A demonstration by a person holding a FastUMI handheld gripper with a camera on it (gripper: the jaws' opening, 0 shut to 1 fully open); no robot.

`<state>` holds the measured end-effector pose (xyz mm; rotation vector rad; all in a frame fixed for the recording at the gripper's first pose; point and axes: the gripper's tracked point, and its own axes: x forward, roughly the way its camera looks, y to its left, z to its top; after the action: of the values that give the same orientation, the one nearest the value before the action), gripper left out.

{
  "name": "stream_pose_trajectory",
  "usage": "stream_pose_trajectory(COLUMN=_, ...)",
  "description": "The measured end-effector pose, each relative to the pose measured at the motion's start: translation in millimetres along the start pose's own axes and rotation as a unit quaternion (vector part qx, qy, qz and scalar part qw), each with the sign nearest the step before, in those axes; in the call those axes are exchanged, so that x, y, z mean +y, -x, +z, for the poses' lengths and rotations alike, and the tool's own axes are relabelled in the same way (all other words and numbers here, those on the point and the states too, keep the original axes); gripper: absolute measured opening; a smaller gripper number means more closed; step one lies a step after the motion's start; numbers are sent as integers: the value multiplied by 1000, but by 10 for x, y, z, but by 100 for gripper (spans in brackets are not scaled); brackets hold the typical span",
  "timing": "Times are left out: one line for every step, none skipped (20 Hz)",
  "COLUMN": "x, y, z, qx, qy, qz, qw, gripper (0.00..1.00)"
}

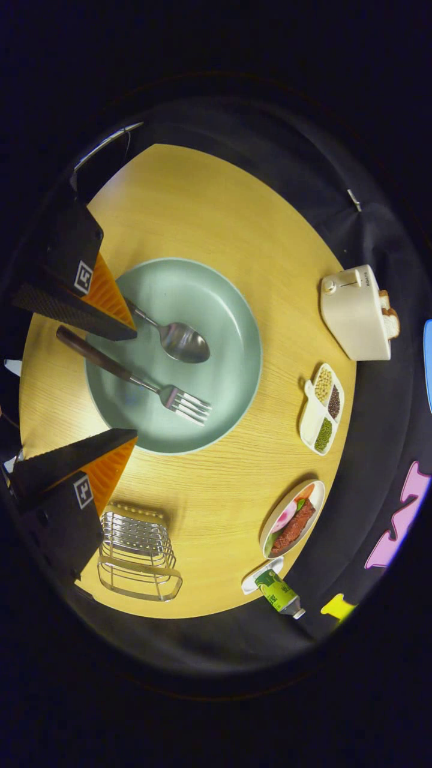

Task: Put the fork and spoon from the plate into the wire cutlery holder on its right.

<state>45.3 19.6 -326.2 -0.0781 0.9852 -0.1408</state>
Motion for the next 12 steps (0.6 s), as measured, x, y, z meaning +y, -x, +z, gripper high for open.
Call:
stream_pose_trajectory(x=2, y=-60, z=-24, qx=9, qy=2, qz=-1, qw=1000, gripper=90)
stream_pose_trajectory(x=3, y=-104, z=-30, qx=15, qy=0, qz=0, qw=1000, gripper=89)
stream_pose_trajectory(x=4, y=-132, z=-23, qx=20, qy=-2, qz=0, qw=1000, gripper=84)
stream_pose_trajectory(x=13, y=-170, z=-22, qx=24, qy=-6, qz=3, qw=1000, gripper=81)
stream_pose_trajectory(x=25, y=-216, z=-22, qx=26, qy=-6, qz=6, qw=1000, gripper=76)
stream_pose_trajectory(x=33, y=-248, z=-13, qx=27, qy=-2, qz=9, qw=1000, gripper=73)
stream_pose_trajectory(x=6, y=-305, z=-37, qx=34, qy=3, qz=8, qw=999, gripper=68)
stream_pose_trajectory(x=-3, y=-320, z=-72, qx=43, qy=0, qz=11, qw=999, gripper=63)
stream_pose_trajectory(x=15, y=-339, z=-118, qx=57, qy=-3, qz=15, qw=998, gripper=56)
stream_pose_trajectory(x=19, y=-312, z=-104, qx=49, qy=-7, qz=18, qw=999, gripper=54)
stream_pose_trajectory(x=31, y=-343, z=-83, qx=57, qy=-8, qz=19, qw=998, gripper=54)
stream_pose_trajectory(x=18, y=-318, z=-82, qx=60, qy=-11, qz=17, qw=998, gripper=50)
